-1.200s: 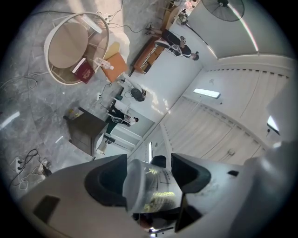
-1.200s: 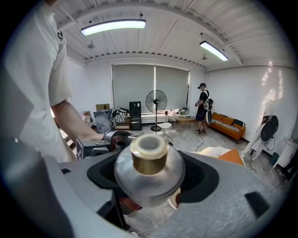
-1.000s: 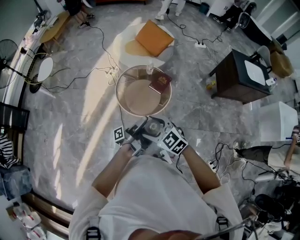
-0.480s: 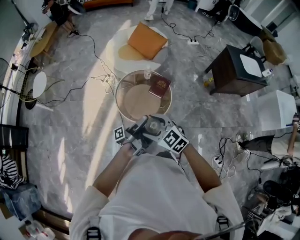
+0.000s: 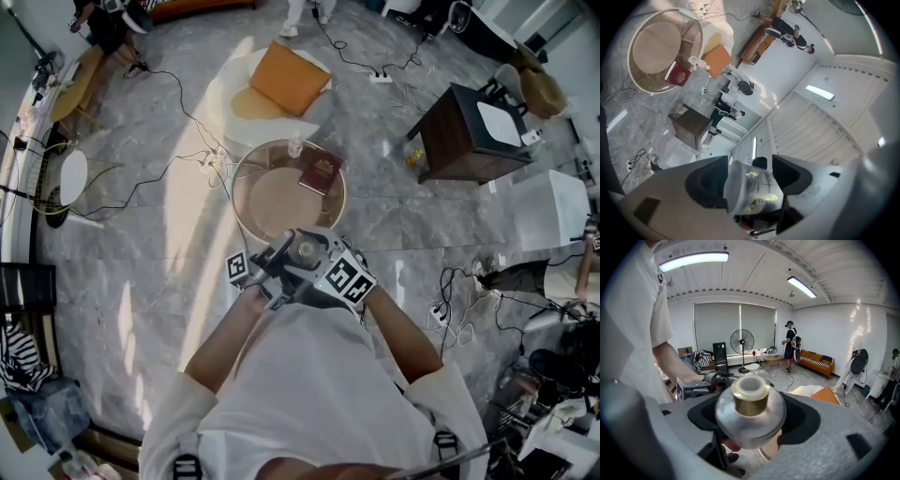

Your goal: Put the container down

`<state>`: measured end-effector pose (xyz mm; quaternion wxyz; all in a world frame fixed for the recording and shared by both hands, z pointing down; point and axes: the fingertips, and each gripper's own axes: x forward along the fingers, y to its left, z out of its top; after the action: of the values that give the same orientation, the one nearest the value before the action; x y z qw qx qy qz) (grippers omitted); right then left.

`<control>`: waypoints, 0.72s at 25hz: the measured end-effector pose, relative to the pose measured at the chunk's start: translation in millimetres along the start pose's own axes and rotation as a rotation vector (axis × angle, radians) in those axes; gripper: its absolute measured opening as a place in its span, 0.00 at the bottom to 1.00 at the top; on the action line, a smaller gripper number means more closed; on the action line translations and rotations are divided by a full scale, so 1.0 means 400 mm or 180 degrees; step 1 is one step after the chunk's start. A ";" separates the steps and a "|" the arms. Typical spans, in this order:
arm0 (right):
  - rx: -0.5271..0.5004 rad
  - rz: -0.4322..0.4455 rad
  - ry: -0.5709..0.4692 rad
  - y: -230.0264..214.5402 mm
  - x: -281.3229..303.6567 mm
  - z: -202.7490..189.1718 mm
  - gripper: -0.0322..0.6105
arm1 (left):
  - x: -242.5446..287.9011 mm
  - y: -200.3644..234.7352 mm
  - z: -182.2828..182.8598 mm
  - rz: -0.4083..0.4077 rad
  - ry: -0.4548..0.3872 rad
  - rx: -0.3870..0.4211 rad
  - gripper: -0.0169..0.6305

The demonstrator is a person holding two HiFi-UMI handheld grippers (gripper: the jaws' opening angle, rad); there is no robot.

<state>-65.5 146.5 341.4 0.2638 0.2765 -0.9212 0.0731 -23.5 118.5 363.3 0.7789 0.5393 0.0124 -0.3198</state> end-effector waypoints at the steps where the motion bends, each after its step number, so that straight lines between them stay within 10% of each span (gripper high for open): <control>1: 0.0001 0.0000 0.0002 -0.003 0.003 0.002 0.58 | 0.001 -0.002 0.004 -0.0004 -0.0001 -0.0005 0.44; 18: 0.0025 0.0182 0.0045 -0.194 0.063 -0.004 0.57 | 0.124 0.023 0.162 0.0002 -0.0228 -0.0024 0.44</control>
<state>-40.1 70.3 355.2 0.2670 0.2505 -0.9265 0.0862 -0.2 41.3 380.2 0.7810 0.5246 -0.0145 -0.3387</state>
